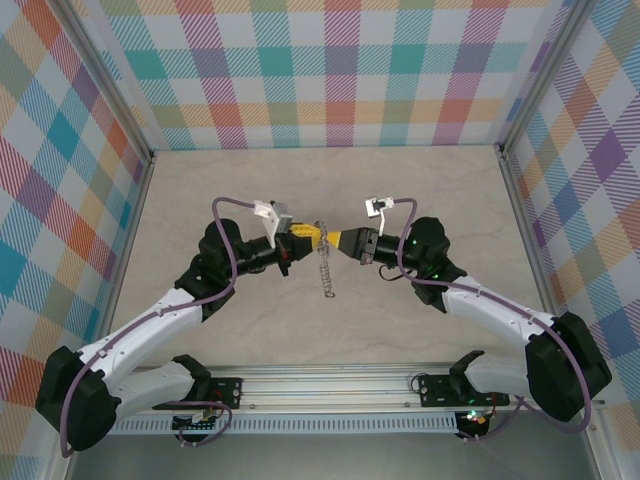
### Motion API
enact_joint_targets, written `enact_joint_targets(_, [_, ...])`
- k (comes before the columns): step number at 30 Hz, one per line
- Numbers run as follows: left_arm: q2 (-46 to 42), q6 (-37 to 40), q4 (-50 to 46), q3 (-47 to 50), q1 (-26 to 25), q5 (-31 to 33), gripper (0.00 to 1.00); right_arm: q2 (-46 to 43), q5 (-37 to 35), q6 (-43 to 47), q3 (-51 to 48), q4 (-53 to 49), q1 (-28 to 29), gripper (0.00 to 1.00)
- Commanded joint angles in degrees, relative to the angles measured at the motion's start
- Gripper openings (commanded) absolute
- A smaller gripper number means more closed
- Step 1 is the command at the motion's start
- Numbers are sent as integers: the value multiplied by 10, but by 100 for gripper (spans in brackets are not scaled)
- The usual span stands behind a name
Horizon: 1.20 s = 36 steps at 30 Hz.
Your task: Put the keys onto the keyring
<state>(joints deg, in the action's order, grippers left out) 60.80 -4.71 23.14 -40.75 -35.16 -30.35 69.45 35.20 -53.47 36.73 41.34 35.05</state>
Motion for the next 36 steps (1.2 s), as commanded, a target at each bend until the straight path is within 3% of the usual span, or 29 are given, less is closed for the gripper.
enact_joint_targets(1, [5,-9,81,-12,-7,4,0,-15,26,2,-8,-19,0,16])
enact_joint_targets(5, [12,-13,89,-13,-7,0,0,-74,8,17,-16,-82,-21,30])
enact_joint_targets(10, [17,-14,94,-16,-7,-8,0,-139,-1,28,-15,-134,-55,36])
enact_joint_targets(19, [43,-45,137,-26,-7,-32,0,-123,-6,34,12,-90,-66,57])
enact_joint_targets(36, [69,-93,176,-49,-7,-58,0,-16,17,4,25,84,-58,59])
